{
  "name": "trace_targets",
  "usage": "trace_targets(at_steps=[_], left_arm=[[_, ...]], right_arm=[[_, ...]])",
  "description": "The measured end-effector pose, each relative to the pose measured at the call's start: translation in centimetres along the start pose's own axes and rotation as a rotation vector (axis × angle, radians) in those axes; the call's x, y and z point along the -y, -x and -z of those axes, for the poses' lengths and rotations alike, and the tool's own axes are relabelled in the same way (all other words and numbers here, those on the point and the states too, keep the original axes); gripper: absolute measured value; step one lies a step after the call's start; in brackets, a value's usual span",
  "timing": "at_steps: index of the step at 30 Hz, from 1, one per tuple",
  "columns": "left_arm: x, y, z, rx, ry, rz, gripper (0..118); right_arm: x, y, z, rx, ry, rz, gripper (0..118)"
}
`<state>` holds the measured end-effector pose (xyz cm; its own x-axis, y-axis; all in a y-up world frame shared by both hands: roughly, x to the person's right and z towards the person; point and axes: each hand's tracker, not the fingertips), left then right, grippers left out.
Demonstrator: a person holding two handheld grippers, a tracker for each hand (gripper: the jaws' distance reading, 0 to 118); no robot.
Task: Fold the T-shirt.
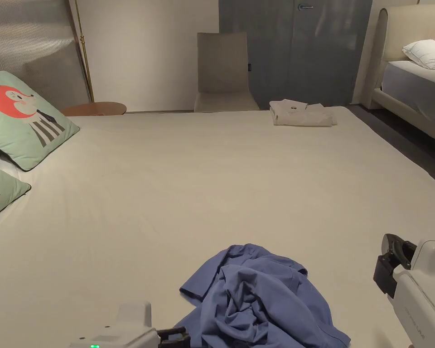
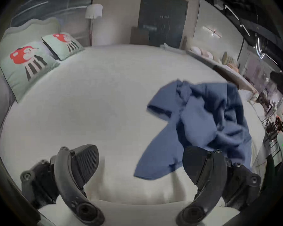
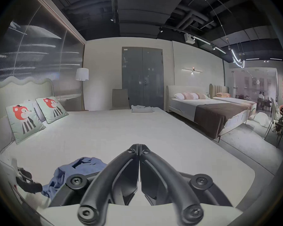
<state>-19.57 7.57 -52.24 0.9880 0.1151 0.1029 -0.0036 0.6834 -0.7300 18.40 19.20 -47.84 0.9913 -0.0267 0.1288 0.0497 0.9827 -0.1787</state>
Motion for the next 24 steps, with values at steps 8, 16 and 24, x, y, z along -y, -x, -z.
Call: trace_targets(at_steps=[8, 16, 24], left_arm=[[0.4, -1.7, 0.7, 0.024, 0.014, 0.061, 10], [0.0, -1.7, -0.9, 0.058, 0.002, 0.033, 4], [-0.3, -2.1, -1.6, 0.062, -0.023, 0.043, 4]], right_arm=[[1.2, -0.5, 0.1, 0.01, 0.043, -0.006, 1], [4.7, -1.5, 3.3, -0.06, 0.416, 0.005, 108], [11.5, 0.6, 6.3, -0.145, 0.747, -0.065, 94]])
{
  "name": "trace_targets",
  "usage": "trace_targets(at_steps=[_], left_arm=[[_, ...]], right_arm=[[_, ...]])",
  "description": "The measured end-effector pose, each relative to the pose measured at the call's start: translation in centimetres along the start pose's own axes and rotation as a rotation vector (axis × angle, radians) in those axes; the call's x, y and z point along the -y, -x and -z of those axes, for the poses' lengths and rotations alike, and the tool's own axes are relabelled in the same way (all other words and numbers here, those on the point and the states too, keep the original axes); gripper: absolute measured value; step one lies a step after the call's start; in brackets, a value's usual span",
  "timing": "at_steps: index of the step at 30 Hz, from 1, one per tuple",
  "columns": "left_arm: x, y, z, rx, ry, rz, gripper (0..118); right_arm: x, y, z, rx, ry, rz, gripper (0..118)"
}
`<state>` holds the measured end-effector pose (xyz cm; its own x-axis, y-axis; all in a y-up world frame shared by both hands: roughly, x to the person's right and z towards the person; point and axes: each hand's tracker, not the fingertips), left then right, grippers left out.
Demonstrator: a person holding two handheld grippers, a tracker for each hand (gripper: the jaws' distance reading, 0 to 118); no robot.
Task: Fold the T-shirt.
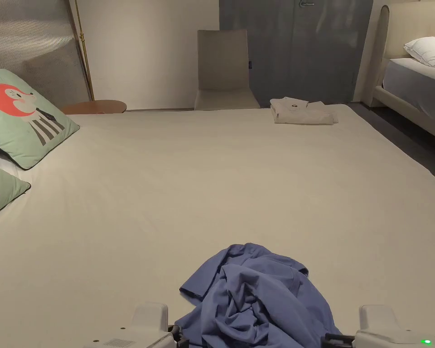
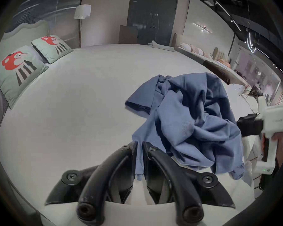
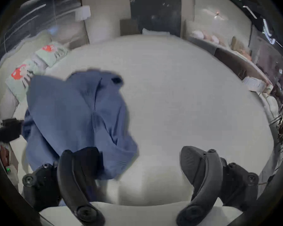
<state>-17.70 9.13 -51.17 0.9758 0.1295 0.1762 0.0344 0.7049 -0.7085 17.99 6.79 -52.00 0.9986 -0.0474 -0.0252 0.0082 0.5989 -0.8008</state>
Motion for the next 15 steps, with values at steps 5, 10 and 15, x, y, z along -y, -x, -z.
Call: trace_targets(at_steps=[5, 10, 15], left_arm=[[-0.2, 0.3, -0.4, 0.002, -0.007, -0.012, 4], [-0.9, 0.3, -1.4, 0.006, -0.032, -0.019, 4], [-3.3, 1.5, -4.0, 0.015, -0.119, -0.049, 4]], right_arm=[[-0.4, 0.4, -1.0, -0.027, -0.056, 0.004, 30], [-0.9, -0.6, -3.9, -0.034, -0.155, 0.009, 4], [-3.0, -2.6, -8.1, -0.059, -0.318, 0.093, 4]])
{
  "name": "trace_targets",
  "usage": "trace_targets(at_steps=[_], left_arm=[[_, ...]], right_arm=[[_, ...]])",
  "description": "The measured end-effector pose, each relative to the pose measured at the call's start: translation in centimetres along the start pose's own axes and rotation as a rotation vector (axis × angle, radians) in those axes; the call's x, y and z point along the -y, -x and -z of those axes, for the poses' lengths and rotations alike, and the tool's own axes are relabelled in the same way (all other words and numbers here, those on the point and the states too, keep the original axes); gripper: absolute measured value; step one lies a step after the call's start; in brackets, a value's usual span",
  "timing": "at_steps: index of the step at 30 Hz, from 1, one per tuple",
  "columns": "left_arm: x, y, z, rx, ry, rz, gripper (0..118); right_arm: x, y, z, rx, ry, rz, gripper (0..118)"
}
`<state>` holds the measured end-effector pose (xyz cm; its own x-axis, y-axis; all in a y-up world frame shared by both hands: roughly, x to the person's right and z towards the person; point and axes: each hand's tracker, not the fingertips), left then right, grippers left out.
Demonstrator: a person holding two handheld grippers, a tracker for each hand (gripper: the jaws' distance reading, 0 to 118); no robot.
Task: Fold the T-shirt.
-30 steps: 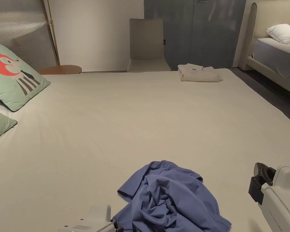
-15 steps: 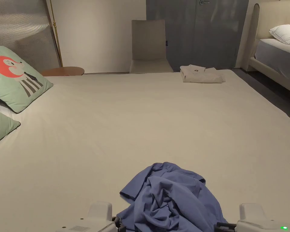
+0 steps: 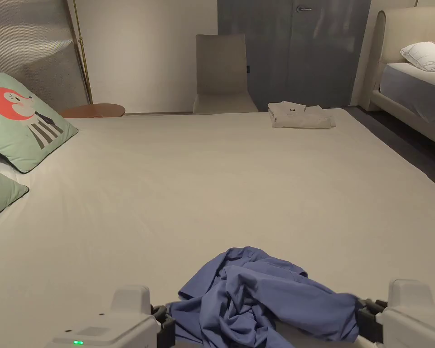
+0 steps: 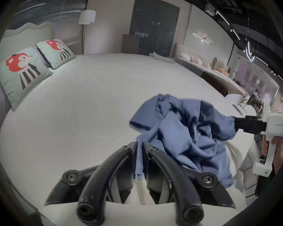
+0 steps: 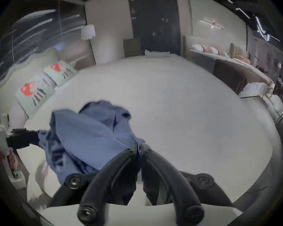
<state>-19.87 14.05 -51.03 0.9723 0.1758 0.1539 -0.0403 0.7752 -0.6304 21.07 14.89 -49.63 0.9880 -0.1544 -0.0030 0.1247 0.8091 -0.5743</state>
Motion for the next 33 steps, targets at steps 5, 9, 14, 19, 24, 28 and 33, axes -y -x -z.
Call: trace_targets(at_steps=[5, 9, 14, 19, 24, 28, 33], left_arm=[[-4.1, 1.8, -3.7, -0.011, -0.14, -0.053, 4], [-7.9, 3.1, -7.0, -0.037, -0.252, -0.061, 4], [-13.0, 4.7, -9.9, -0.05, -0.353, -0.049, 4], [-18.6, 5.1, -11.9, -0.06, -0.428, -0.031, 4], [-23.7, 6.2, -11.3, -0.068, -0.458, -0.068, 4], [-27.6, 6.9, -10.0, -0.086, -0.481, -0.082, 4], [-32.3, 7.7, -7.9, -0.103, -0.522, -0.112, 4]], right_arm=[[-4.2, -1.0, -4.5, -0.031, -0.188, 0.051, 3], [-7.5, -1.8, -7.5, -0.077, -0.31, 0.13, 3], [-11.9, -1.2, -10.1, -0.068, -0.407, 0.097, 3], [-16.6, -1.0, -11.4, -0.065, -0.489, 0.1, 3], [-21.1, -0.7, -11.1, -0.058, -0.546, 0.091, 3], [-25.0, -0.6, -9.8, -0.041, -0.582, 0.072, 3], [-28.9, -0.4, -7.4, -0.021, -0.624, 0.055, 3]])
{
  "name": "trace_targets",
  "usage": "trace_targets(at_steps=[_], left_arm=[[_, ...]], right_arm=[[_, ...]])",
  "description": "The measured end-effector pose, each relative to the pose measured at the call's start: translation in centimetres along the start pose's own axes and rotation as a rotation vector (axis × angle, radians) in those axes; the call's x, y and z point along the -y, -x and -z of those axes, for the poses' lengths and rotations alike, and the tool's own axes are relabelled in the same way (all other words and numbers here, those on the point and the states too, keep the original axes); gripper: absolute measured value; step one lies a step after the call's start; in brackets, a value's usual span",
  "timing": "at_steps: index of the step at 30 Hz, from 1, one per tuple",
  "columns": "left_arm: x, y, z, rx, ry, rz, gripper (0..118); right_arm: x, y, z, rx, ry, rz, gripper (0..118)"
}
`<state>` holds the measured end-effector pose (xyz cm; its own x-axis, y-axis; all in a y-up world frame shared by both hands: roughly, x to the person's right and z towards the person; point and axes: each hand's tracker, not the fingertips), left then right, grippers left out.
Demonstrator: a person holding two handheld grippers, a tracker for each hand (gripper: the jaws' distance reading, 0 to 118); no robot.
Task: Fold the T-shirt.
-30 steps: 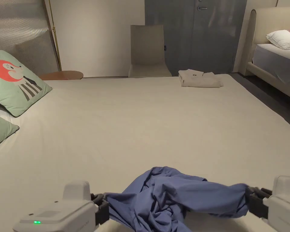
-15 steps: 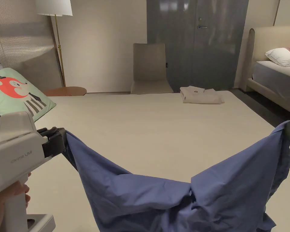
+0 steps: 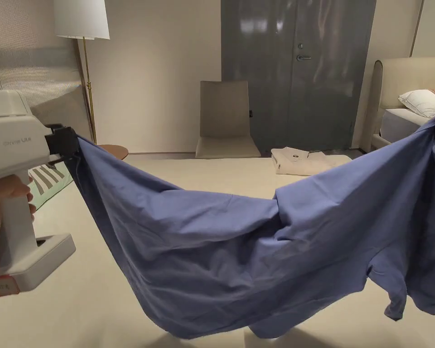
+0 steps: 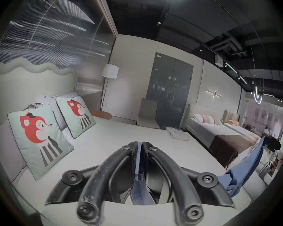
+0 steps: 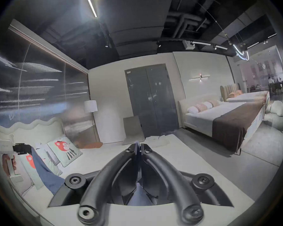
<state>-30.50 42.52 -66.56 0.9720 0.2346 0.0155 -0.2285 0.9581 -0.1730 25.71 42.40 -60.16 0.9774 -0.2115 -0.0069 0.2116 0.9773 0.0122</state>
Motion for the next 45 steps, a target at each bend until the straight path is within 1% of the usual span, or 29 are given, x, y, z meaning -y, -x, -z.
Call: trace_targets(at_steps=[5, 9, 13, 19, 23, 30, 34, 40, 45], left_arm=[[-2.0, 0.2, 3.4, -0.008, -0.049, -0.039, 4], [-2.2, 0.2, 5.1, -0.006, -0.068, -0.04, 4], [-1.3, 0.6, 6.2, -0.016, -0.054, -0.035, 4], [1.6, 1.1, 6.0, -0.021, 0.011, -0.027, 4], [3.6, 1.3, 4.7, -0.025, 0.045, -0.007, 4], [8.3, 2.1, -0.2, -0.031, 0.11, -0.018, 4], [11.8, 3.0, -4.2, -0.031, 0.153, -0.024, 4], [17.8, 5.2, -8.7, -0.088, 0.259, -0.05, 4], [22.8, 7.7, -9.8, -0.15, 0.375, -0.101, 4]], right_arm=[[-0.3, 0.3, 3.7, 0.006, -0.024, -0.009, 3], [0.2, 0.2, 5.9, 0.01, -0.025, -0.012, 3], [1.2, -0.1, 7.1, 0.016, -0.004, -0.011, 3], [3.7, -1.1, 6.9, 0.023, 0.047, -0.012, 3], [5.5, -1.4, 5.3, 0.027, 0.08, -0.023, 3], [9.5, -1.7, -0.4, 0.042, 0.147, -0.033, 3], [11.9, -2.1, -4.5, 0.046, 0.192, -0.01, 3], [15.6, -2.3, -9.6, 0.065, 0.278, -0.002, 3], [19.5, -2.8, -11.9, 0.094, 0.387, -0.003, 3]])
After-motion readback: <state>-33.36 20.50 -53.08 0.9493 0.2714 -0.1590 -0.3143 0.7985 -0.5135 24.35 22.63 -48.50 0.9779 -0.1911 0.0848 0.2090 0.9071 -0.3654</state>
